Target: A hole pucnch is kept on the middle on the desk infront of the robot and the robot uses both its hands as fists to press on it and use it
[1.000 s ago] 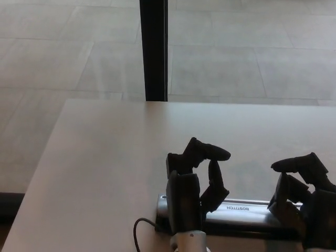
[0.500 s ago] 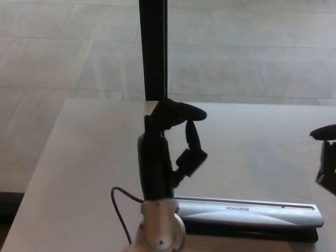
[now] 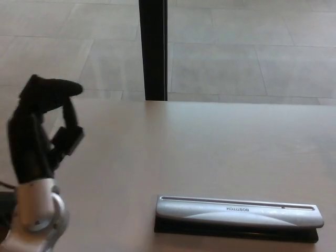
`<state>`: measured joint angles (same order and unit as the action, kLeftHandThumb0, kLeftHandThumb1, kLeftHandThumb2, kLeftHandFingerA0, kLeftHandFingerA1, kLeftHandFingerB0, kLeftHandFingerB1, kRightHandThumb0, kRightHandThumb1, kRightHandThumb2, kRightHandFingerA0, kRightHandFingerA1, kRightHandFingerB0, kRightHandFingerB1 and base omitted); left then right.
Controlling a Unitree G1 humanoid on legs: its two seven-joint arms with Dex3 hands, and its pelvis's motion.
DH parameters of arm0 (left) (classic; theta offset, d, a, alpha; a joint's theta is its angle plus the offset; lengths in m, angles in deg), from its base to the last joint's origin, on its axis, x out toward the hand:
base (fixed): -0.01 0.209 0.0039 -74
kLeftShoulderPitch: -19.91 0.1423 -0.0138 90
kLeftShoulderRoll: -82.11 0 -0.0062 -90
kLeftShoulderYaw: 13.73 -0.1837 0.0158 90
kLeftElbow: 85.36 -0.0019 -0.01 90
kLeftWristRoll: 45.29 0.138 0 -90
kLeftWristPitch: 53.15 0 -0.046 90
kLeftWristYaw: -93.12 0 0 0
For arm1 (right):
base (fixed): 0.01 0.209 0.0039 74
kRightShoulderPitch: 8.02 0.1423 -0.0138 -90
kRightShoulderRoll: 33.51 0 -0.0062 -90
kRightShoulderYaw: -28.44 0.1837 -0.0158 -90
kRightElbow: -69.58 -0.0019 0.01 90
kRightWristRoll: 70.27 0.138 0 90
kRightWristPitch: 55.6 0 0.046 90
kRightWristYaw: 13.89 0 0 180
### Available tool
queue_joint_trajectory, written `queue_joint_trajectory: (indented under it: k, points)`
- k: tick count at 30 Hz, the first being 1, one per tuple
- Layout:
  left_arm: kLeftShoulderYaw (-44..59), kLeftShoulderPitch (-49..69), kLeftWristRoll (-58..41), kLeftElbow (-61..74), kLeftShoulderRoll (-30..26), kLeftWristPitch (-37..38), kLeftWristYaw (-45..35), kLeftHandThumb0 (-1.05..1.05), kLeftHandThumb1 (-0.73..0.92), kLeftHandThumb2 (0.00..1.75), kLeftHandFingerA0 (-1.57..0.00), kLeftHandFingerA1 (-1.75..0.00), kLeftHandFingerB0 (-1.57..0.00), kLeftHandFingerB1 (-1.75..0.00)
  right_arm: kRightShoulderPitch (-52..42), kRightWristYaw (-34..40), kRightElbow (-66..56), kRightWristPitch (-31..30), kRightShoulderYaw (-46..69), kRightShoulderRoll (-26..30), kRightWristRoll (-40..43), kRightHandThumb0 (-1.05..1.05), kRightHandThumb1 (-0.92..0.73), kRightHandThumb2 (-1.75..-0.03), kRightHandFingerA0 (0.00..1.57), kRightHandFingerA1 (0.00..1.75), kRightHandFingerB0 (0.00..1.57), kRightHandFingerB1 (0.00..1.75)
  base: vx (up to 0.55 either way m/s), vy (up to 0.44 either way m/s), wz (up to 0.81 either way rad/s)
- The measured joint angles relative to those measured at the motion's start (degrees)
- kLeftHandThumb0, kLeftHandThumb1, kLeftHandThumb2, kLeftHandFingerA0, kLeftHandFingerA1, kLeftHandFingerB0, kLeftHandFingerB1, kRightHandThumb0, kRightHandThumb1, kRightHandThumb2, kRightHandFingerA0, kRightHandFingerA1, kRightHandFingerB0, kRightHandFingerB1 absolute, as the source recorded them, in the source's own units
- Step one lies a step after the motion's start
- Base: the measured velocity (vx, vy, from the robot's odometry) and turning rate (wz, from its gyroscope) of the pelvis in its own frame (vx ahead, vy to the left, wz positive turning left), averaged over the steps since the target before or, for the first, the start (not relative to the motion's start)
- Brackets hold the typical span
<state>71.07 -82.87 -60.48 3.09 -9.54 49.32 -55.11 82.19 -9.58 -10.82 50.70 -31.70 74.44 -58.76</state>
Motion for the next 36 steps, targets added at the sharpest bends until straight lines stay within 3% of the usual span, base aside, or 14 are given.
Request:
queue_joint_trajectory:
  k: [5,7,8,9,13,15,23,24,25,26,30,32,33,36]
  points:
    - [9.4,7.0,-3.5,-0.3,-4.4,-2.8,-1.7,-0.5,0.54,0.64,-1.03,-1.66,-1.04,-0.92,-3.4,-0.4,5.1,-2.6,7.6,2.6,2.1,-0.46,-0.74,-0.71,0.77,1.3,0.62,0.64,0.0,0.0,0.0]
    - [14.6,11.2,-5.5,-1.4,-5.7,-4.4,-2.7,-0.41,0.51,0.7,-1.03,-1.37,-0.78,-0.63,-5.2,-0.4,8.2,-4.0,11.5,2.8,3.2,-0.5,-0.72,-0.64,0.91,1.03,0.65,0.62,0.0,0.0,0.0]
    - [16.7,13.1,-6.3,-1.9,-6.0,-5.2,-2.8,-0.4,0.57,0.7,-1.04,-1.1,-0.81,-0.59,-6.0,-0.3,9.5,-4.6,13.0,2.8,3.7,-0.51,-0.71,-0.65,0.97,0.9,0.77,1.06,0.0,0.0,0.0]
    - [18.4,14.5,-6.9,-2.5,-6.1,-5.7,-3.0,-0.4,0.57,0.7,-1.04,-1.1,-0.81,-0.59,-6.6,-0.2,10.7,-5.1,14.2,2.8,4.1,-0.51,-0.71,-0.65,0.97,0.9,0.77,1.06,0.0,0.0,0.0]
    - [25.6,20.6,-9.7,-7.7,-6.1,-8.5,-3.8,-0.45,0.66,0.66,-1.07,-0.81,-0.87,-0.62,-8.1,1.0,16.0,-7.3,19.7,1.6,6.0,-0.53,-0.7,-0.68,0.96,0.88,0.7,0.89,0.0,0.0,0.0]
    - [28.8,23.3,-11.0,-10.3,-5.6,-10.1,-3.8,-0.5,0.72,0.67,-1.02,-0.6,-0.82,-0.6,-8.6,2.0,18.1,-8.4,22.6,0.1,7.1,-0.54,-0.75,-0.61,0.69,0.61,0.65,0.67,0.0,0.0,0.0]
    - [32.9,32.9,-13.7,-20.7,2.9,-16.1,-5.7,-0.58,0.71,0.61,-0.9,-0.59,-0.8,-0.62,-8.5,5.7,30.7,-12.2,31.3,-9.3,12.4,-0.58,-0.74,-0.61,0.69,0.95,0.63,0.78,0.0,0.0,0.0]
    - [32.7,34.0,-13.7,-22.7,3.9,-17.0,-6.5,-0.58,0.55,1.0,-0.87,-0.74,-0.78,-0.75,-8.9,6.3,31.0,-13.1,32.0,-11.1,13.3,-0.56,-0.72,-0.64,0.65,0.86,0.68,0.96,0.0,0.0,0.0]
    - [32.6,34.6,-13.7,-23.9,4.6,-17.5,-7.1,-0.58,0.55,1.0,-0.87,-0.74,-0.78,-0.75,-9.3,6.7,30.9,-13.8,32.2,-12.4,13.8,-0.56,-0.72,-0.64,0.65,0.86,0.68,0.96,0.0,0.0,0.0]
    - [32.4,35.1,-13.7,-25.6,5.4,-18.2,-7.9,-0.5,0.68,0.63,-0.97,-0.61,-0.75,-0.59,-9.7,7.2,30.5,-14.9,32.6,-14.3,14.6,-0.53,-0.69,-0.61,0.7,0.79,0.57,0.72,0.0,0.0,0.0]
    - [31.7,35.4,-13.4,-31.7,6.2,-20.0,-10.4,-0.44,0.68,0.62,-0.99,-0.68,-0.85,-0.68,-10.3,8.9,29.3,-18.3,33.1,-17.7,16.7,-0.53,-0.68,-0.6,0.7,0.72,0.69,0.97,0.0,0.0,0.0]
    - [31.3,35.3,-13.2,-33.7,6.4,-21.1,-11.4,-0.48,0.69,0.59,-0.99,-0.65,-0.82,-0.64,-10.2,9.6,28.8,-19.7,32.8,-18.8,17.4,-0.53,-0.68,-0.61,0.63,0.69,0.41,0.8,0.0,0.0,0.0]
    - [31.2,35.1,-13.0,-35.0,6.4,-21.7,-12.0,-0.49,0.67,0.61,-0.96,-0.62,-0.76,-0.58,-10.2,9.9,28.3,-20.5,32.6,-19.6,18.0,-0.54,-0.67,-0.59,0.62,0.67,0.68,0.83,0.0,0.0,0.0]
    - [30.6,34.5,-12.7,-37.5,6.4,-22.9,-13.7,-0.44,0.63,0.61,-0.77,-0.58,-0.71,-0.55,-11.3,10.3,25.7,-22.4,30.7,-21.7,18.5,-0.53,-0.68,-0.59,0.61,0.6,0.73,0.72,0.0,0.0,0.0]
